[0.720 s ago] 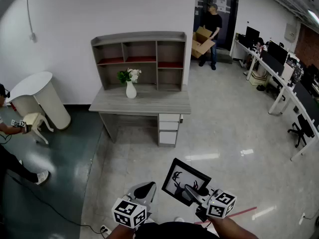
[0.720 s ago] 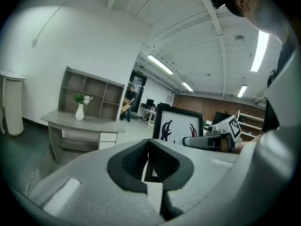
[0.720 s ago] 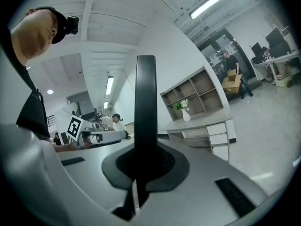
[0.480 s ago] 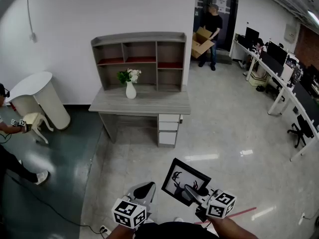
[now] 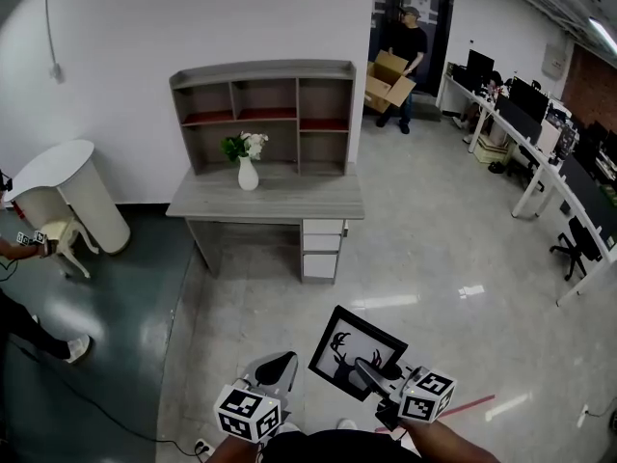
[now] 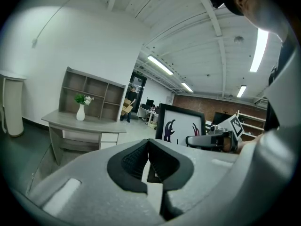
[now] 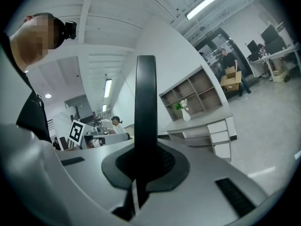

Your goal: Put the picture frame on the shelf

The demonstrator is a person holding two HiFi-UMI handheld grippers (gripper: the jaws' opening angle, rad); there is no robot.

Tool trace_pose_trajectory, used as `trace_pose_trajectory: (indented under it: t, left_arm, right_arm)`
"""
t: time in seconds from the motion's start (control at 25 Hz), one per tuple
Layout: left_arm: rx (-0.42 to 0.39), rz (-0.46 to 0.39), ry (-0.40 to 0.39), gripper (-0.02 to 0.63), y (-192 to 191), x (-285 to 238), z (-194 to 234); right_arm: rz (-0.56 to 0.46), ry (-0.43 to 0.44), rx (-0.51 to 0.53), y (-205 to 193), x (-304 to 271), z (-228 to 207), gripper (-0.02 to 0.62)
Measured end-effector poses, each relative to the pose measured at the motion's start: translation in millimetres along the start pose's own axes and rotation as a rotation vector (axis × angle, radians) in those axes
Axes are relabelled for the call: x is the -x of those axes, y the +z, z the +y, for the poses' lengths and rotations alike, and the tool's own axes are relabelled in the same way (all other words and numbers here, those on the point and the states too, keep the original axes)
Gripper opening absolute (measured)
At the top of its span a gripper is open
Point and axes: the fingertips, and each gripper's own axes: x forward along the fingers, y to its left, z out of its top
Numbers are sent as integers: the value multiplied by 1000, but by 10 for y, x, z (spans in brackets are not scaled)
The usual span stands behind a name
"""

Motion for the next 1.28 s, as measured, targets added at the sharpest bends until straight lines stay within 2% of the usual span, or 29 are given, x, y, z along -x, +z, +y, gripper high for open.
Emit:
trace_pose_trajectory:
  t: [0.8,1.28]
  left_arm:
    - [-6,0,-72,9,2,327,551]
    - [4,9,-58,9,-83,557,882]
  right_arm:
    - [-13,-72,-18,-148,-577,308,21]
    - [-4,-71,-23,-238,-856,512,21]
